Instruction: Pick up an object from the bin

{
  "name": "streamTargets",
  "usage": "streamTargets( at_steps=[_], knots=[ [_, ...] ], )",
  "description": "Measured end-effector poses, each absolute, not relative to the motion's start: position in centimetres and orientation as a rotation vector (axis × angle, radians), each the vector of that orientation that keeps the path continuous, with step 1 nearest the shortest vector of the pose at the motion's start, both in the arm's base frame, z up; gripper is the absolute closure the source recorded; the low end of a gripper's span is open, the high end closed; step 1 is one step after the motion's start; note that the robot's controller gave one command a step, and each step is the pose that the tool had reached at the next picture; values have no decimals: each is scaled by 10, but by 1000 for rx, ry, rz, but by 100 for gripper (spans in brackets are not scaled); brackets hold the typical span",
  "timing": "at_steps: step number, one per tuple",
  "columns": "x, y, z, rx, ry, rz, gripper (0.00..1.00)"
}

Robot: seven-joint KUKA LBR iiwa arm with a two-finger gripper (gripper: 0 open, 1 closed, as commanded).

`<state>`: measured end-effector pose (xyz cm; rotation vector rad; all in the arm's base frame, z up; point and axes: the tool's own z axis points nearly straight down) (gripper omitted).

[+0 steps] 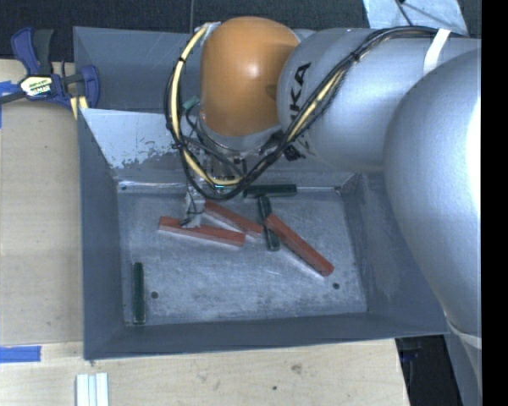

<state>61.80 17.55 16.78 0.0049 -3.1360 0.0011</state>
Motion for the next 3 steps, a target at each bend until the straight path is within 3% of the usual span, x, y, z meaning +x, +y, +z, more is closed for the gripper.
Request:
streamTargets(
  at_steps=[1, 2, 3],
  knots=[
    [577, 105, 67, -58, -3140, 1, 0],
    [583, 109, 74, -55, -3158, -6, 100],
    [579, 108, 71, -54, -3145, -2, 0]
  ],
)
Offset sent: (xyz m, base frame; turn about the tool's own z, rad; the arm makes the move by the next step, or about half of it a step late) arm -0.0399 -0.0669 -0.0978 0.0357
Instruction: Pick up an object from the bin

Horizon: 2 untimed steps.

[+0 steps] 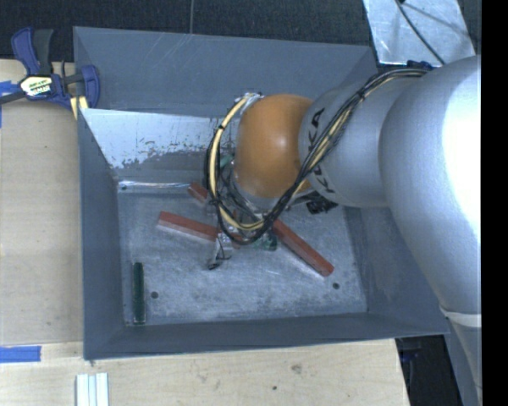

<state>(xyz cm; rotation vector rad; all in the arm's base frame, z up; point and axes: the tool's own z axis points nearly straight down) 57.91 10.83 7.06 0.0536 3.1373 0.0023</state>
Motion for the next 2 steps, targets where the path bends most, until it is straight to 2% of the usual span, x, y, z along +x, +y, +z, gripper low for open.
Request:
streamTargets(
  at_steps=[1, 2],
  knots=[
    [580, 109, 72, 54, 3133, 5, 100],
    [551, 103, 221, 60, 3130, 3, 100]
  ],
)
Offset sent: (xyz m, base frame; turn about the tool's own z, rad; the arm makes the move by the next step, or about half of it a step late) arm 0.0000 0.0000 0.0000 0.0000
